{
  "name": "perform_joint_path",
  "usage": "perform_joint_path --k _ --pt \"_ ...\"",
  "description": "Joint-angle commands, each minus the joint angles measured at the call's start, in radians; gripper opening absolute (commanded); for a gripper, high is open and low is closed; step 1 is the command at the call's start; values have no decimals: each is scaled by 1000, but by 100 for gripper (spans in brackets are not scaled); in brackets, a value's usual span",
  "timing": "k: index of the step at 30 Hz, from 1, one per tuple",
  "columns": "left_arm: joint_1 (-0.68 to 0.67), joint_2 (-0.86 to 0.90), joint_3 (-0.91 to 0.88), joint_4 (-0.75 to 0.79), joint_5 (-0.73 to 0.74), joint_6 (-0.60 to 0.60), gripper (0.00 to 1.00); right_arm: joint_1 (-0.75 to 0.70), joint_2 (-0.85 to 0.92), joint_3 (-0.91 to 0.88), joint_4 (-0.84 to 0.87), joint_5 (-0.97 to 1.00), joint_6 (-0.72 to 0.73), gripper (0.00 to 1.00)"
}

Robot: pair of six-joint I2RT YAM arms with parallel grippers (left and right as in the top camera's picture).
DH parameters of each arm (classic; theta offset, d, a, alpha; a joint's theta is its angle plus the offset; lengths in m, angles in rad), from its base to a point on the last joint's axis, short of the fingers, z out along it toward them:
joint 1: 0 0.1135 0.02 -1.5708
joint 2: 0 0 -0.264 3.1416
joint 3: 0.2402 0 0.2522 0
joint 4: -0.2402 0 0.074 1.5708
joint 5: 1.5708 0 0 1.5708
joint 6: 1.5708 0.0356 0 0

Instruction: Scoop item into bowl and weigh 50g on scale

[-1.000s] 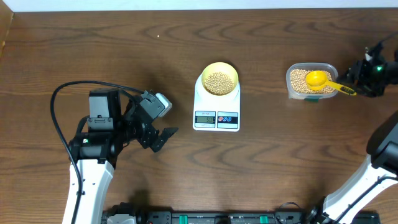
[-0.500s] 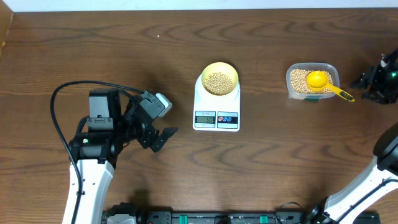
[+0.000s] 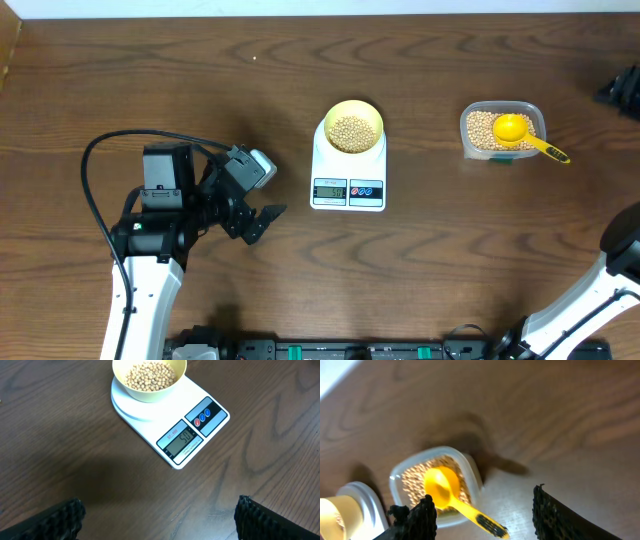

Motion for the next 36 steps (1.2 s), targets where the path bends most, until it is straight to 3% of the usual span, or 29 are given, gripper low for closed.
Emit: perform_joint_path --k 1,11,19,28,30,36 --pt "4 5 -3 -3 -3 6 97 16 -29 49 1 -97 -17 60" --pt "5 5 -3 -3 -3 6 97 138 -29 54 -6 -173 -5 58" --pt "4 5 -3 -3 -3 6 97 272 -55 55 -1 -172 122 59" --pt "4 5 -3 -3 -3 6 98 362 -176 55 39 -88 235 73" --pt "4 5 -3 -3 -3 6 97 383 -215 55 45 -60 249 99" --pt "4 5 -3 -3 -3 6 98 421 -313 55 43 -13 310 99"
